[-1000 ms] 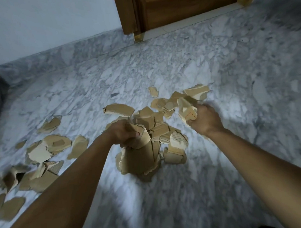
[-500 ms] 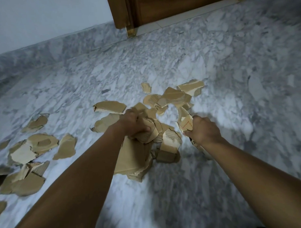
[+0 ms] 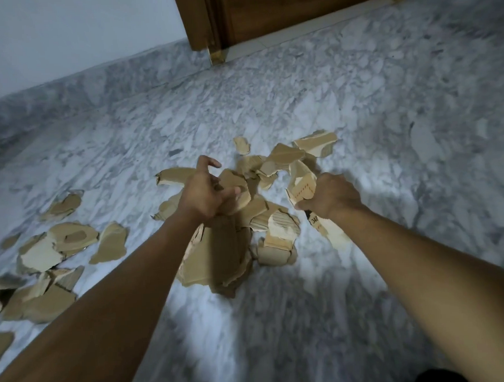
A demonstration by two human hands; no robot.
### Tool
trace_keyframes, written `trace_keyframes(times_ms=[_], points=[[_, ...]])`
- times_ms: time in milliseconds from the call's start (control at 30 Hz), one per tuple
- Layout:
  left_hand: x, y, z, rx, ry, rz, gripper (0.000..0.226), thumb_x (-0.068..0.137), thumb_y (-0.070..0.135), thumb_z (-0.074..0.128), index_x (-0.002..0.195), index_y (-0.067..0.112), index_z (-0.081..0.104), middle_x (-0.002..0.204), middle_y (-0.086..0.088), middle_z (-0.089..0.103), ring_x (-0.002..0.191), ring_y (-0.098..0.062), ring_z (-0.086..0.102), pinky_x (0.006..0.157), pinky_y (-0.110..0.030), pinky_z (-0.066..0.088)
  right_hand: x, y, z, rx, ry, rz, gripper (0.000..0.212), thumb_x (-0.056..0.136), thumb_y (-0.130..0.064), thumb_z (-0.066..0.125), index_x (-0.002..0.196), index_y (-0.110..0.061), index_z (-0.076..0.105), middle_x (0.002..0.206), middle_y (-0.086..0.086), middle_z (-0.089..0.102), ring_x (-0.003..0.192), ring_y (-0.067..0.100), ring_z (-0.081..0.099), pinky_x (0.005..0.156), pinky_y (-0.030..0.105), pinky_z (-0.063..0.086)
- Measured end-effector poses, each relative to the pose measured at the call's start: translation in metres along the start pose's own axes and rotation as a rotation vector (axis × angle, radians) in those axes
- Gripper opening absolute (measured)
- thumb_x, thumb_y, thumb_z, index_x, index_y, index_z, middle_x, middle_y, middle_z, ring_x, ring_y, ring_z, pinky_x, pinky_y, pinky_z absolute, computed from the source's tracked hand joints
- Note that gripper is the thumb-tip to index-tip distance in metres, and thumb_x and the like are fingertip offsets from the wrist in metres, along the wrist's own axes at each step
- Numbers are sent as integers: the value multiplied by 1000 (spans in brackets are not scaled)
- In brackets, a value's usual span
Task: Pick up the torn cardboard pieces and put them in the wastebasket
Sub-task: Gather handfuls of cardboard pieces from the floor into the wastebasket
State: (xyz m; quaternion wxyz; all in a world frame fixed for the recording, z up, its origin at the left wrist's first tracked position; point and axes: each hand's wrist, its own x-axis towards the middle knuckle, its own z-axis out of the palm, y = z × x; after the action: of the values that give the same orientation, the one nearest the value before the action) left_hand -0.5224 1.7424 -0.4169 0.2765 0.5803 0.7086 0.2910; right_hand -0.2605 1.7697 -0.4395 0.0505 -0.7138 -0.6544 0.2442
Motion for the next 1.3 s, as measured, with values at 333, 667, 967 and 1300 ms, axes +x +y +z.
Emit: trace_keyframes(times_ms=[333, 667, 967, 1300], points=[[-7, -16, -42, 394, -360, -167, 38, 78, 43, 78, 101, 14, 67, 96, 1, 64, 90, -17, 56, 73, -28, 42, -24, -34, 17, -344, -392, -374, 74, 57, -53, 90, 110, -13, 59, 112, 3, 50, 100, 25, 56, 84, 41, 52], [-10, -42, -5, 345, -181, -108, 59, 70, 49, 83, 111, 18, 53, 103, -4, 58, 94, -25, 58, 80, -37, 51, -24, -11, 28, -86, -298, -398, 93, 64, -41, 91, 141, -27, 41, 128, 5, 61, 116, 27, 58, 90, 36, 50], [-14, -6, -59, 144, -102, -71, 56, 67, 48, 85, 110, 21, 62, 100, 3, 67, 95, -17, 62, 68, -16, 42, 13, -34, -17, 145, -282, -308, 68, 52, -43, 96, 105, -17, 63, 101, -2, 68, 98, 20, 64, 84, 36, 55], [-60, -55, -17, 413, -377, -124, 94, 65, 60, 81, 139, 18, 41, 129, -7, 50, 119, -29, 51, 95, -36, 45, 22, -72, -40, -410, -413, -213, 80, 48, -46, 94, 116, -15, 65, 111, 4, 69, 95, 27, 67, 90, 40, 56]])
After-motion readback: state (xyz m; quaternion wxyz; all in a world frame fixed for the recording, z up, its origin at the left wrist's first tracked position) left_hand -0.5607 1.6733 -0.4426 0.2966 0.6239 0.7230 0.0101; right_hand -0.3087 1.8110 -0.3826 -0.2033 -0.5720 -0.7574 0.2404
